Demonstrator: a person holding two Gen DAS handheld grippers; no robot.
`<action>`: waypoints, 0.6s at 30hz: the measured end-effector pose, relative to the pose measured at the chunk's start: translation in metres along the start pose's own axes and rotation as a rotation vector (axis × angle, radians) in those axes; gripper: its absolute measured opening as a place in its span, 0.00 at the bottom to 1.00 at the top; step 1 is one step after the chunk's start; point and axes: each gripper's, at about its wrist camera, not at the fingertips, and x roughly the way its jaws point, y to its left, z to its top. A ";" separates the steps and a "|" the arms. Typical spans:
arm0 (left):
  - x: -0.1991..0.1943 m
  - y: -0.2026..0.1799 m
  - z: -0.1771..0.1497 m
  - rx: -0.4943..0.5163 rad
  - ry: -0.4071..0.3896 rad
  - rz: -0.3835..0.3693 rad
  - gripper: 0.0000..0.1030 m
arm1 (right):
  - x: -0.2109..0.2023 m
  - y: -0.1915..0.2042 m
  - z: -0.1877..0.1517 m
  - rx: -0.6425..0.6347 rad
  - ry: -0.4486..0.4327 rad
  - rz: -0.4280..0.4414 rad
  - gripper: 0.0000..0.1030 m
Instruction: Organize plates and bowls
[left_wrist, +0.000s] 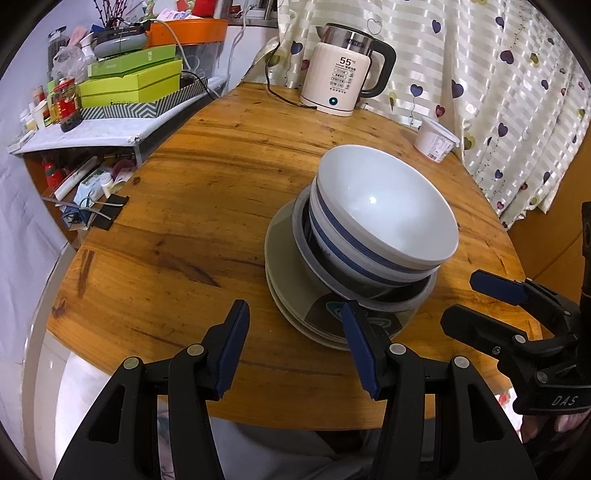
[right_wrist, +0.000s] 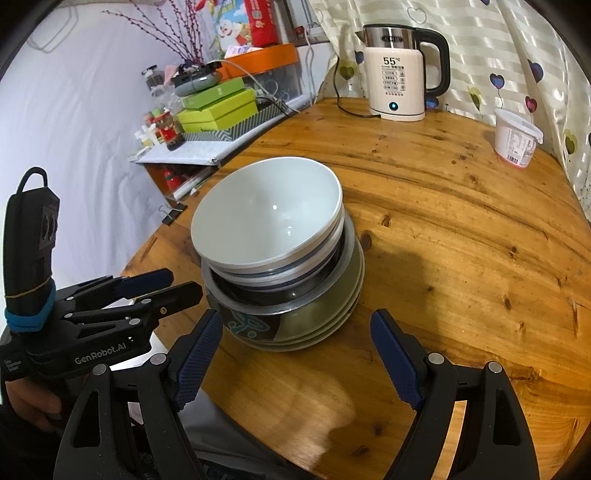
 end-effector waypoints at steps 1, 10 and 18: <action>0.000 0.000 0.000 0.000 0.001 0.001 0.52 | 0.000 0.000 0.000 0.000 0.001 -0.001 0.81; 0.002 -0.004 -0.001 0.016 0.000 0.027 0.52 | 0.002 -0.001 -0.001 0.005 0.007 -0.002 0.81; 0.003 -0.004 0.000 0.021 0.004 0.042 0.52 | 0.003 -0.003 -0.003 0.012 0.011 0.000 0.81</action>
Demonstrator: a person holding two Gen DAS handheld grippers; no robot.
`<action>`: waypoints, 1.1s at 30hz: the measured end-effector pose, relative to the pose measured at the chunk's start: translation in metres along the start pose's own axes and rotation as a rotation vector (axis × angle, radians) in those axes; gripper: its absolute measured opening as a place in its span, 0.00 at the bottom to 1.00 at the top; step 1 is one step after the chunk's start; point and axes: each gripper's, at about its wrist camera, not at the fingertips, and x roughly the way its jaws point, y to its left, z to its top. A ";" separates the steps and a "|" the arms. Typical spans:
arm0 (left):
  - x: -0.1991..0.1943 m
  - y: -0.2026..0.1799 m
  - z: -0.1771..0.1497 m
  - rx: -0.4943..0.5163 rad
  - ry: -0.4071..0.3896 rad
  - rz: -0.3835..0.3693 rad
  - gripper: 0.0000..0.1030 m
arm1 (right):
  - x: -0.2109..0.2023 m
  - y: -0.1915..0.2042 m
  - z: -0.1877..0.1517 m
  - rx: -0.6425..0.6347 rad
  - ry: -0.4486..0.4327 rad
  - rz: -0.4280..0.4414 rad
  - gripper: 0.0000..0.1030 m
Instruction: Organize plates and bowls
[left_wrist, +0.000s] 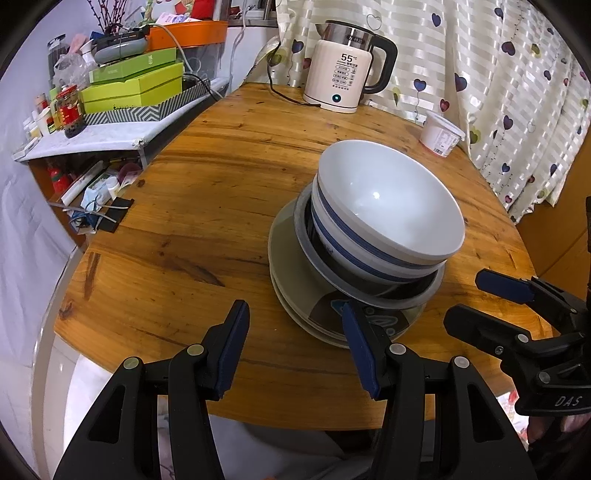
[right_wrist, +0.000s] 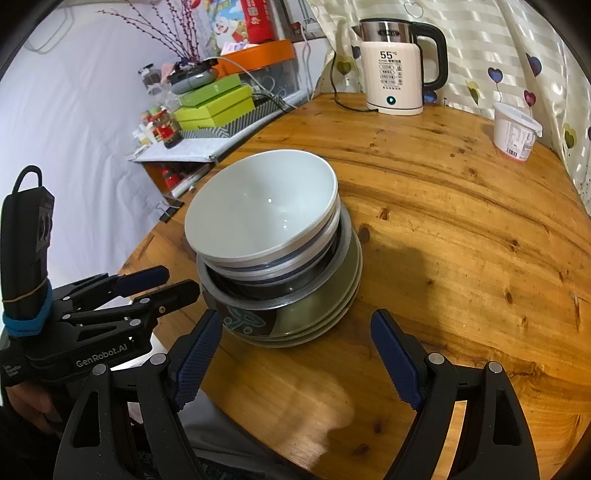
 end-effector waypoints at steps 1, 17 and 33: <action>0.000 0.000 -0.001 0.000 0.001 0.000 0.52 | 0.000 0.000 0.000 0.000 0.000 0.000 0.81; 0.003 -0.002 -0.003 0.006 0.006 0.007 0.52 | 0.002 0.002 -0.002 0.004 0.006 0.003 0.81; 0.002 -0.004 -0.005 0.007 0.011 0.015 0.52 | 0.002 0.002 -0.001 0.005 0.008 0.004 0.81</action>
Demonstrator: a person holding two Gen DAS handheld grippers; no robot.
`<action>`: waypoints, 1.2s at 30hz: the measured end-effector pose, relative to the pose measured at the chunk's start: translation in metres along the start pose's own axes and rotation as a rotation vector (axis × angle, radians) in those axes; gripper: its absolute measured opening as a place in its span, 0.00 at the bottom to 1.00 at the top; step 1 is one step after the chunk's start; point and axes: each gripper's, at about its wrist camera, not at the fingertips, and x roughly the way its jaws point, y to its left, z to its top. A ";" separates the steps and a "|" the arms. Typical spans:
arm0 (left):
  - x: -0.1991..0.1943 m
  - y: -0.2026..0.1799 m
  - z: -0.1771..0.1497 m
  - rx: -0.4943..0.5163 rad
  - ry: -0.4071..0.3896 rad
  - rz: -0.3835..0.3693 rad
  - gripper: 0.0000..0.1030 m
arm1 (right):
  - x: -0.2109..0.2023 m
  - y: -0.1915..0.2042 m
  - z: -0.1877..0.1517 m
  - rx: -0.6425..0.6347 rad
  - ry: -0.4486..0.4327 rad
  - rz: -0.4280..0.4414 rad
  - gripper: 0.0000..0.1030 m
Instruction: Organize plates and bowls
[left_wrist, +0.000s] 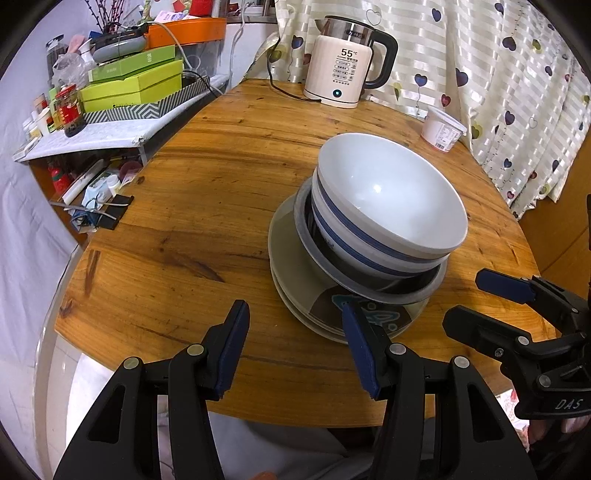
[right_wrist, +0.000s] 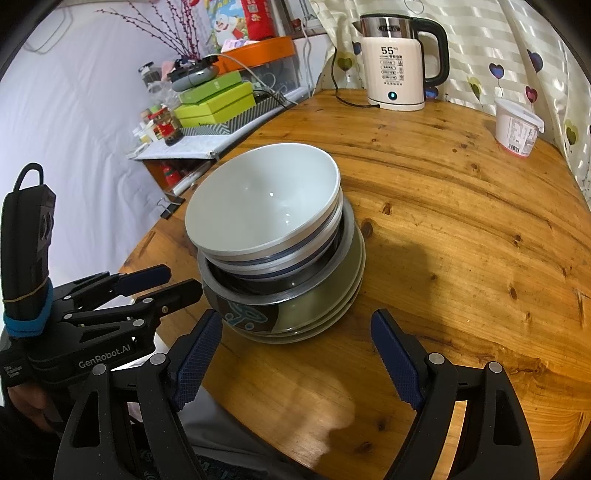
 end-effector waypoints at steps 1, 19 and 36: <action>0.000 0.000 0.000 0.001 0.000 -0.001 0.52 | 0.000 0.001 -0.001 0.001 0.001 0.001 0.81; 0.001 -0.001 0.001 0.002 0.005 -0.003 0.52 | 0.001 0.002 -0.002 0.001 0.001 0.002 0.81; 0.001 -0.004 0.001 0.024 0.009 0.013 0.52 | 0.001 0.002 -0.002 0.000 0.001 0.003 0.81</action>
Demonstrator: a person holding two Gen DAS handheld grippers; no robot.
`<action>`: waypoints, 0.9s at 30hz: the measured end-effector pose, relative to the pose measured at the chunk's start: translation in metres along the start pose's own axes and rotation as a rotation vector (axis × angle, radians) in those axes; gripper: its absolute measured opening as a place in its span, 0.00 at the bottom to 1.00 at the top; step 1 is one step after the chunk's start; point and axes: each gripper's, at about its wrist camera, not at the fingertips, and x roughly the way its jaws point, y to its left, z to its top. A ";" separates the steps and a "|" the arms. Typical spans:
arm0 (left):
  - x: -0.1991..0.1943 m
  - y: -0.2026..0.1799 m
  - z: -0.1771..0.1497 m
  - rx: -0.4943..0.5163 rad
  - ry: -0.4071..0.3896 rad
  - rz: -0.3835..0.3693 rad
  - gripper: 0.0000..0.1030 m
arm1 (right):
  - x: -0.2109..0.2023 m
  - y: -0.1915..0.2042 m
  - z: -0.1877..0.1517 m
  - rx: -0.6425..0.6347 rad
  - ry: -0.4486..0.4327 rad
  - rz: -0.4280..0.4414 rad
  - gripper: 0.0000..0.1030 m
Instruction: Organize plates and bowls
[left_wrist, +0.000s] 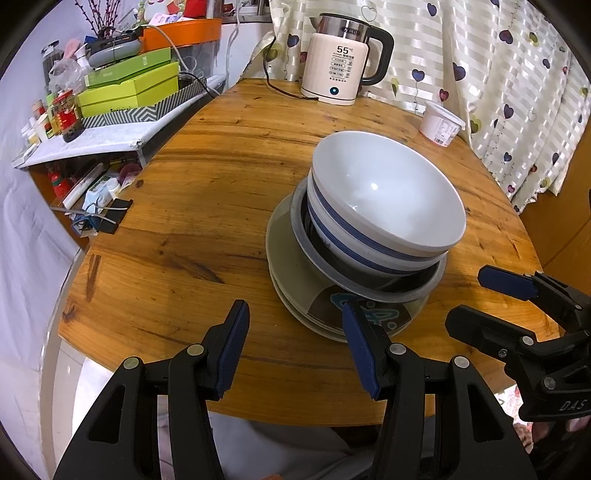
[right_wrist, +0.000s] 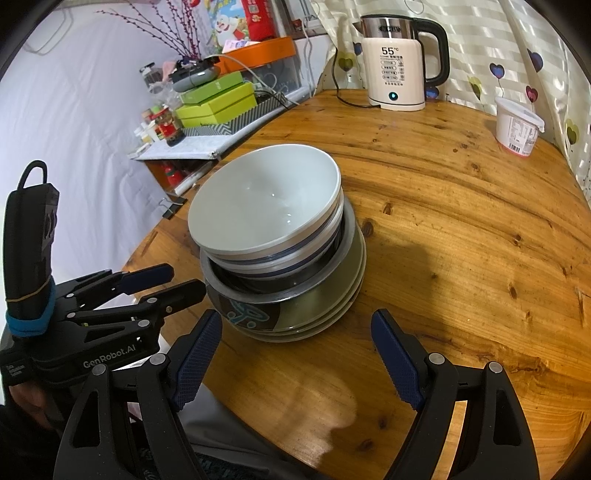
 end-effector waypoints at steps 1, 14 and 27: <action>-0.001 0.000 0.000 0.000 0.000 0.000 0.52 | 0.000 0.001 0.000 0.000 0.000 0.000 0.81; 0.000 -0.001 0.001 -0.001 0.006 -0.002 0.52 | 0.000 -0.001 0.000 0.001 0.000 0.000 0.81; 0.003 0.003 0.002 -0.010 0.003 -0.013 0.52 | -0.001 -0.002 0.000 0.007 0.008 0.003 0.81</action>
